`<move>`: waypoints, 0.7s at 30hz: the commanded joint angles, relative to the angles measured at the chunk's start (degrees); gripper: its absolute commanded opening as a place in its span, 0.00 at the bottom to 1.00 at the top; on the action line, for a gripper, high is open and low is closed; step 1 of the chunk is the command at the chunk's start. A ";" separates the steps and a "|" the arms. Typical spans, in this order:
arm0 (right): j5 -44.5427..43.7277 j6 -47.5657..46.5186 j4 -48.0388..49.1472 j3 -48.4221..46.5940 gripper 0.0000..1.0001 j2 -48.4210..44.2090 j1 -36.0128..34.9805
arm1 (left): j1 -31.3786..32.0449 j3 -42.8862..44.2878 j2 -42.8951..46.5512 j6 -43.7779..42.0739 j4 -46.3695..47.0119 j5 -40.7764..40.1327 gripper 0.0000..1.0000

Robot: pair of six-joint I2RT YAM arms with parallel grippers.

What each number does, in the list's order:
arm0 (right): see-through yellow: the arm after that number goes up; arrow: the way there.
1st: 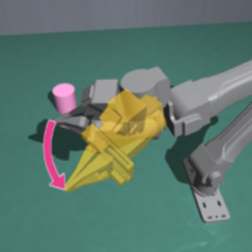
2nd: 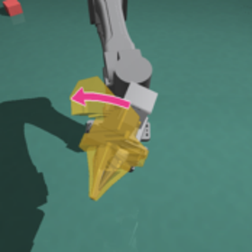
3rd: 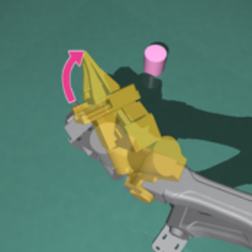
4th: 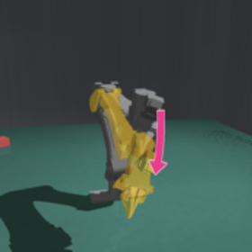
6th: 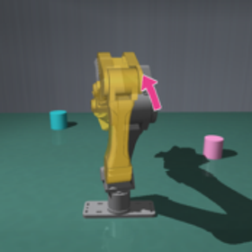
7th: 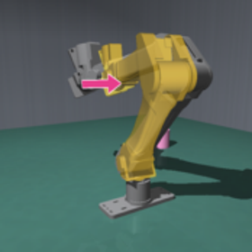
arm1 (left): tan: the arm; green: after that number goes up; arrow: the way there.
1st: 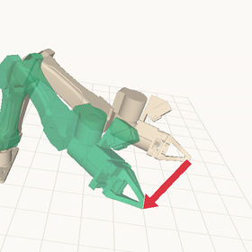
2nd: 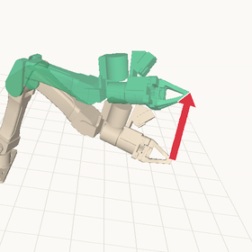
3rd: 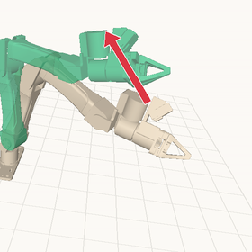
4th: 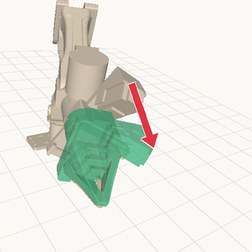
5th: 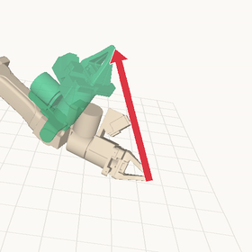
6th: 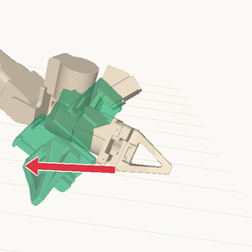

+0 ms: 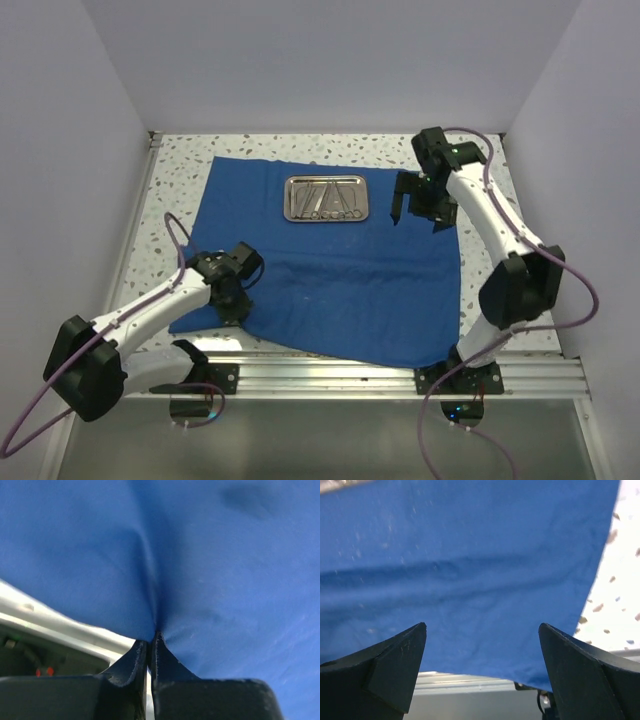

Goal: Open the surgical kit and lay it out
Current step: Open the surgical kit at the center of the board, then smooth out the surgical kit at the center of the board.

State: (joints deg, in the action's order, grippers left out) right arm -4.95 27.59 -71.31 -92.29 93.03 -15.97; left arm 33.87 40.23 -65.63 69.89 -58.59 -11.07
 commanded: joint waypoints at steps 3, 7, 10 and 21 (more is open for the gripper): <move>2.14 0.09 1.97 -12.55 0.98 13.38 1.20 | 5.77 4.68 0.32 0.69 -12.95 11.22 0.15; 1.44 0.44 2.22 -15.99 0.98 19.19 3.56 | 12.78 8.72 1.73 2.35 -15.15 18.44 0.53; 2.31 0.62 3.89 -14.94 0.98 19.99 6.11 | 14.64 15.12 2.26 2.71 -16.82 20.65 1.00; 4.77 1.49 18.73 -0.88 0.98 14.90 15.60 | -9.90 38.52 -20.14 -25.13 0.99 1.84 1.00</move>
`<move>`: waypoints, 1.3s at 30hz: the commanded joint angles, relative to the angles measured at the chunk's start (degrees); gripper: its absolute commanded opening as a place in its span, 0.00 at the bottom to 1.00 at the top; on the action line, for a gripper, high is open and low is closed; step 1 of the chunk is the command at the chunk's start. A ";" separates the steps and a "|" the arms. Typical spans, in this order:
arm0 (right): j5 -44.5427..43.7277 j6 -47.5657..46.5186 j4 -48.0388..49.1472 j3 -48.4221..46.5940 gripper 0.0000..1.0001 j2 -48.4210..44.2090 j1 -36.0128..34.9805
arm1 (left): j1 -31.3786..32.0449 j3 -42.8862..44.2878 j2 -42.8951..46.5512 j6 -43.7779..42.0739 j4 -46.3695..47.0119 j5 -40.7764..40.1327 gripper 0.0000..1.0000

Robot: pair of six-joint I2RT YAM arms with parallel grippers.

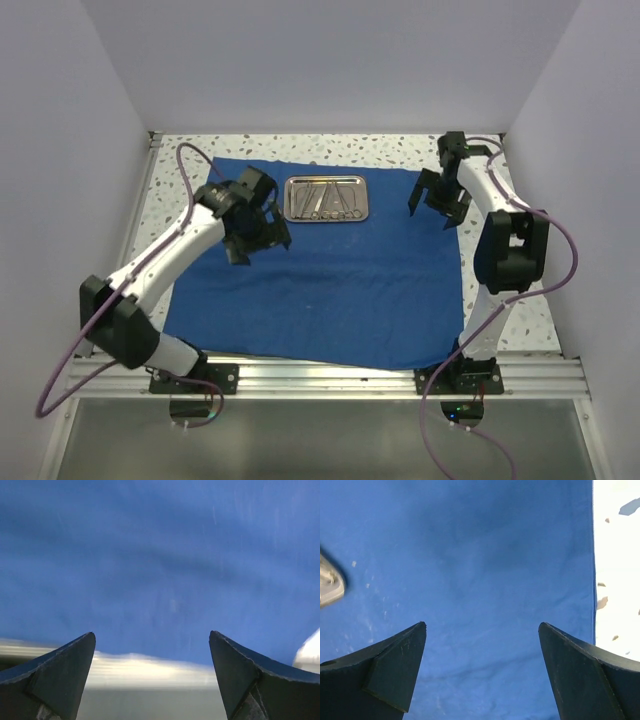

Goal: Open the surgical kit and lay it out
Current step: Smooth out the surgical kit at the center of the board.

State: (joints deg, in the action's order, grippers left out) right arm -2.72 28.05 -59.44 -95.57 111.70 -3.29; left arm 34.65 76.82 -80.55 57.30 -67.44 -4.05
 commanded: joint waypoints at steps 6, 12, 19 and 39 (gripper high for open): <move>6.68 3.23 13.82 6.10 0.98 -2.64 7.15 | -26.10 11.76 -20.76 -25.21 25.77 -10.27 1.00; 2.81 3.76 15.05 4.43 0.98 0.36 8.03 | -34.11 18.01 -33.78 -31.10 33.24 -9.75 1.00; -1.14 4.91 15.85 2.41 0.98 5.45 8.21 | -38.25 21.36 -44.24 -33.92 36.85 -6.59 1.00; -2.21 7.28 20.50 0.38 0.00 16.62 7.95 | -39.49 31.72 -55.14 -35.50 33.87 3.26 0.00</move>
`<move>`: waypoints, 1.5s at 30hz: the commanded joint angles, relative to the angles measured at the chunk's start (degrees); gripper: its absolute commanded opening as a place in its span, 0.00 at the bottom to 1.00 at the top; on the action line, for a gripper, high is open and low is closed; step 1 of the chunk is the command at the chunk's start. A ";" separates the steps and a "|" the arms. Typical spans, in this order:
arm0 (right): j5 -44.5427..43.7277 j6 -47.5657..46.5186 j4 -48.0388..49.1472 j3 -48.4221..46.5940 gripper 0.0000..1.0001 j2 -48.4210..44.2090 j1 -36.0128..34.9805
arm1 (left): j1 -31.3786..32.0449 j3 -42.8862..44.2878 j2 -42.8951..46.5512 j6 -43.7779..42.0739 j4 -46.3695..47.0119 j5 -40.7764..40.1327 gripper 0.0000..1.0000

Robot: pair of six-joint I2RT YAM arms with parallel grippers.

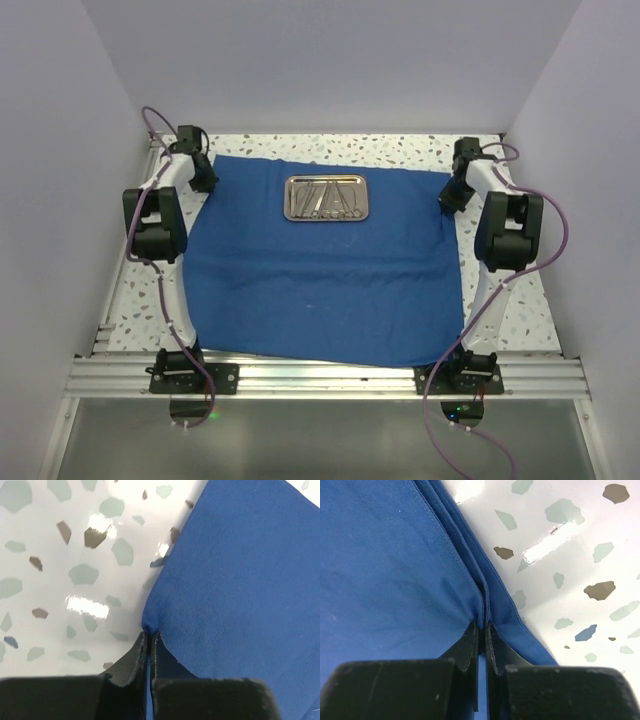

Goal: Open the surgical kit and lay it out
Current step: Smooth out the surgical kit at the center of the board.

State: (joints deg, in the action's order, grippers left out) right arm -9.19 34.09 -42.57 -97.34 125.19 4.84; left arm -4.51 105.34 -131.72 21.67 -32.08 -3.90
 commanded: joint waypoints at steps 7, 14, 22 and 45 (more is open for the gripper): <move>6.21 2.73 4.42 -7.65 0.00 6.03 -1.94 | -1.64 10.22 -4.60 2.41 -1.06 -3.56 0.00; -0.64 3.53 1.77 -19.47 0.00 9.73 -1.85 | -5.85 13.41 -3.11 6.89 -1.42 -7.52 0.00; -7.58 5.38 1.61 -2.44 0.77 -1.84 -1.68 | -6.03 6.21 0.84 6.54 -3.16 -1.64 0.91; 32.38 4.05 21.81 45.02 0.00 -41.61 -10.72 | 19.44 -51.70 44.37 17.51 10.70 6.00 0.80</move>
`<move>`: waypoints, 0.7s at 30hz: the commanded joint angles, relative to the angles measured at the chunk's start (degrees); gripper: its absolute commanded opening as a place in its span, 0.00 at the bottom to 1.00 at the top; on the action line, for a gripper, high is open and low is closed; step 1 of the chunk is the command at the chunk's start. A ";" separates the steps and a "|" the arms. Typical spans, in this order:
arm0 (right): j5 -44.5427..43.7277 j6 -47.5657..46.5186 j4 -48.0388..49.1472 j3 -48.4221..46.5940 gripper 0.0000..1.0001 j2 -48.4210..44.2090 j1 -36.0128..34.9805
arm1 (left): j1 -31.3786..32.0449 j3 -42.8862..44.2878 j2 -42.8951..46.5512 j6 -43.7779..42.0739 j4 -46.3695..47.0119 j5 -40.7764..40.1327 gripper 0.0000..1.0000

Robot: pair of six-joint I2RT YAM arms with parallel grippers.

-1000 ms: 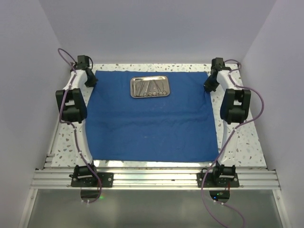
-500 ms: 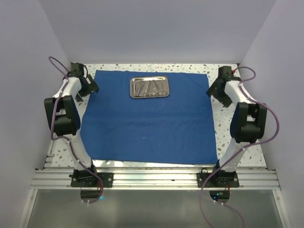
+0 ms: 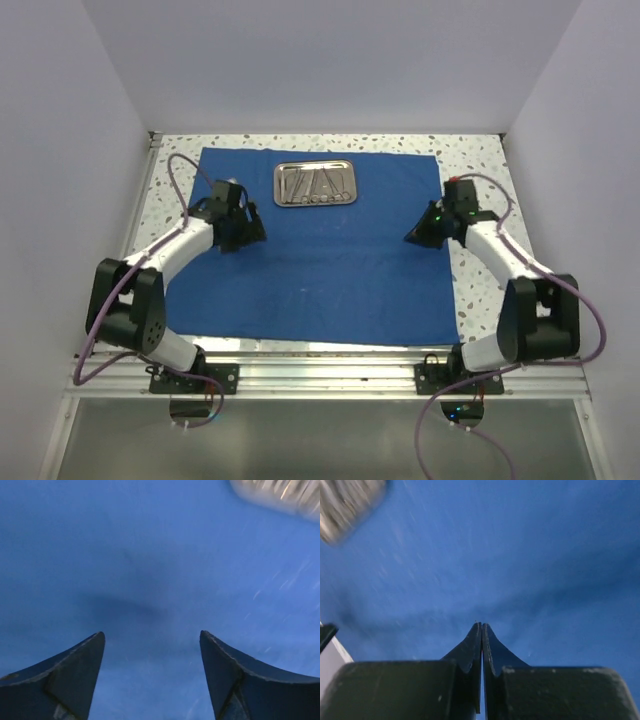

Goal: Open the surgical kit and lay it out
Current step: Smooth out the surgical kit at the center of the board.

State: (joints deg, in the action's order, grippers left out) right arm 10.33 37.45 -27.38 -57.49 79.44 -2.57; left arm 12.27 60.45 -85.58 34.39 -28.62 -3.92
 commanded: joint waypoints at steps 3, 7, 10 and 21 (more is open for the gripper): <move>17.52 2.18 11.20 7.66 0.00 8.35 -4.99 | 6.18 -9.03 -3.97 7.09 10.25 8.58 0.76; 15.70 1.22 7.62 8.80 0.00 12.05 -5.17 | 9.70 -9.20 -5.39 9.81 7.19 5.78 0.72; 7.89 -1.15 -1.08 8.63 0.00 14.68 -5.17 | 11.98 -12.01 -4.60 12.18 5.07 4.63 0.72; -15.51 0.43 -20.70 12.23 0.00 12.77 -5.08 | 20.86 -19.75 2.60 19.39 -2.93 5.07 0.76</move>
State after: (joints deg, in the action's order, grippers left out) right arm 10.68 39.55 -34.92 -49.36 92.49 -8.25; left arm 30.98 43.22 -83.61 49.89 -24.01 -0.56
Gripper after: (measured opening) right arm 0.008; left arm 0.748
